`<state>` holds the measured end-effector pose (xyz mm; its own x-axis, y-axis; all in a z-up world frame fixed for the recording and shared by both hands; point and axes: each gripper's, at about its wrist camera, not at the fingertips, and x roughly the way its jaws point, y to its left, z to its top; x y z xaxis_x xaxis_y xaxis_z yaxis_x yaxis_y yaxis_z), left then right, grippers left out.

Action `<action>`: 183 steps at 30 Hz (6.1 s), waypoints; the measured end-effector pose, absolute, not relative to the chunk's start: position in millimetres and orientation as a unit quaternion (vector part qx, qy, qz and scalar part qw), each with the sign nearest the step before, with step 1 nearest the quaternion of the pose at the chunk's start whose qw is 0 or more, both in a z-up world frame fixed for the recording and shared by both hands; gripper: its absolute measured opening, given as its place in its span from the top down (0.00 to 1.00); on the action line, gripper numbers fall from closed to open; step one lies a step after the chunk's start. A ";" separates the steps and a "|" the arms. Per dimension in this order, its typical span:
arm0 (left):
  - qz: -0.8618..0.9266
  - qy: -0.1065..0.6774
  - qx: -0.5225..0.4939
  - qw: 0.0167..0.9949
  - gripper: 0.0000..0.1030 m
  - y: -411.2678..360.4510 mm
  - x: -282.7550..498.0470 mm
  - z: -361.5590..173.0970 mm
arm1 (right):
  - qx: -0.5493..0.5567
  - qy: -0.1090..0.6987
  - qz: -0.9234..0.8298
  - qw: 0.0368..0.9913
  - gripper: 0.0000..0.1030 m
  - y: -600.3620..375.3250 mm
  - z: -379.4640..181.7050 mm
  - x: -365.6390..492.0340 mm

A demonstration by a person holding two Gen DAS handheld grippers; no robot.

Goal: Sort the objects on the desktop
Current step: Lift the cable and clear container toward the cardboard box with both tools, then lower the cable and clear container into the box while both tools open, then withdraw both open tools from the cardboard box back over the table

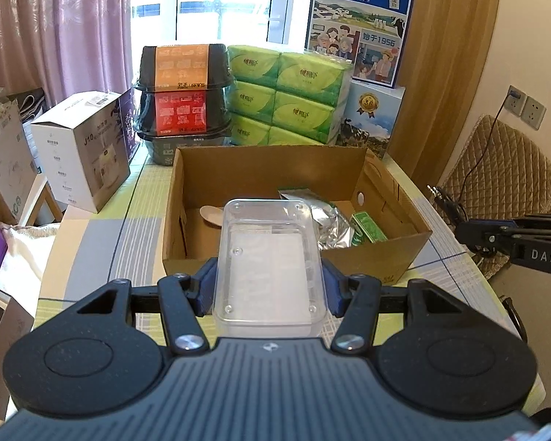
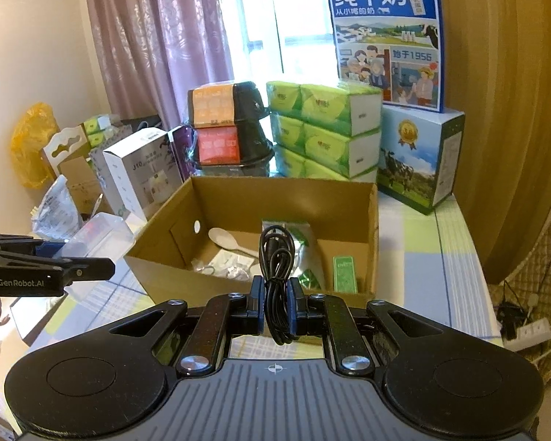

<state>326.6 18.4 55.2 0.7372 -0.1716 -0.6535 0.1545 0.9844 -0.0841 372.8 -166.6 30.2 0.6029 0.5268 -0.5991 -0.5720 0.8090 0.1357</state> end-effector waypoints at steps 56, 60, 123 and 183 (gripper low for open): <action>-0.070 0.390 0.032 0.918 0.50 19.8 427.8 40.3 | -0.050 0.338 0.321 0.883 0.91 -124.2 30.2 458.2; -0.069 0.393 0.031 0.916 0.50 21.8 432.6 37.0 | -0.053 0.340 0.321 0.882 0.91 -120.7 28.4 462.1; -0.051 0.408 0.019 0.911 0.26 37.3 483.0 11.5 | -0.048 0.388 0.319 0.863 0.91 -96.4 1.9 503.9; 0.021 0.402 -0.006 0.915 0.01 11.5 308.9 80.9 | -0.038 0.403 0.258 0.877 0.02 -176.8 54.6 355.4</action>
